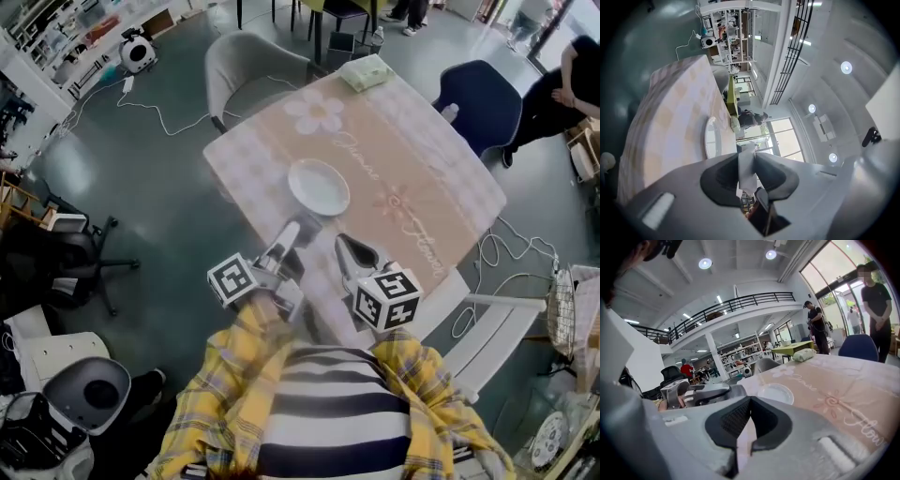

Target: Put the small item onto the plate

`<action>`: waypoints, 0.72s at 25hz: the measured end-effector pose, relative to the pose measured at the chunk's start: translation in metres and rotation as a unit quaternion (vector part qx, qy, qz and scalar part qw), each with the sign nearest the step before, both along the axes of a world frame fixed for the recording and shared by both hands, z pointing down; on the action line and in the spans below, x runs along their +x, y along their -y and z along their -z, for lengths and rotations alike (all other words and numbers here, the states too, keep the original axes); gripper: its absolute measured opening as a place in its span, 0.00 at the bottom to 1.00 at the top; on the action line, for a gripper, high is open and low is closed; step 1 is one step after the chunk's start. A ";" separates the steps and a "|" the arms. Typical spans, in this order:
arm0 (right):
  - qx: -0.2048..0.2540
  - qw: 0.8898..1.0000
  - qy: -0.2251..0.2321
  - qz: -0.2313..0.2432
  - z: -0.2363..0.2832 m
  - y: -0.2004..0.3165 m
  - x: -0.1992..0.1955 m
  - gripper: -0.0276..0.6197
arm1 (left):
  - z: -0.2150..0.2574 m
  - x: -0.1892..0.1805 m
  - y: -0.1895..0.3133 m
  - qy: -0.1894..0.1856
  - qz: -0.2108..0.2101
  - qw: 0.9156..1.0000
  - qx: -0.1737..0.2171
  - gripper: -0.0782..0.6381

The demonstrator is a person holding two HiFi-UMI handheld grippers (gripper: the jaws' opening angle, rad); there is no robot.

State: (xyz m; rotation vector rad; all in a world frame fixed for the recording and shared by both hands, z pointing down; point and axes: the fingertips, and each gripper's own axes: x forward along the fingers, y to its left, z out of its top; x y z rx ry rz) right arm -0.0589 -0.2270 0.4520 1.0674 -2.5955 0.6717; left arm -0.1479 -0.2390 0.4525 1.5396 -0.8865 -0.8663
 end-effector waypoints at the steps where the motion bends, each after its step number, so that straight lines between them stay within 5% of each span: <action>1: -0.001 1.000 -0.003 -0.006 -0.001 0.007 -0.003 0.04 | -0.003 -0.003 0.007 0.004 -0.008 1.000 -0.002 0.22; 8: -0.007 0.999 -0.031 -0.040 -0.020 0.055 -0.014 0.04 | -0.024 -0.006 0.056 0.045 -0.086 0.995 -0.001 0.22; 18: -0.007 0.995 -0.073 -0.070 -0.040 0.094 -0.017 0.04 | -0.047 0.008 0.109 0.045 -0.153 0.986 -0.043 0.22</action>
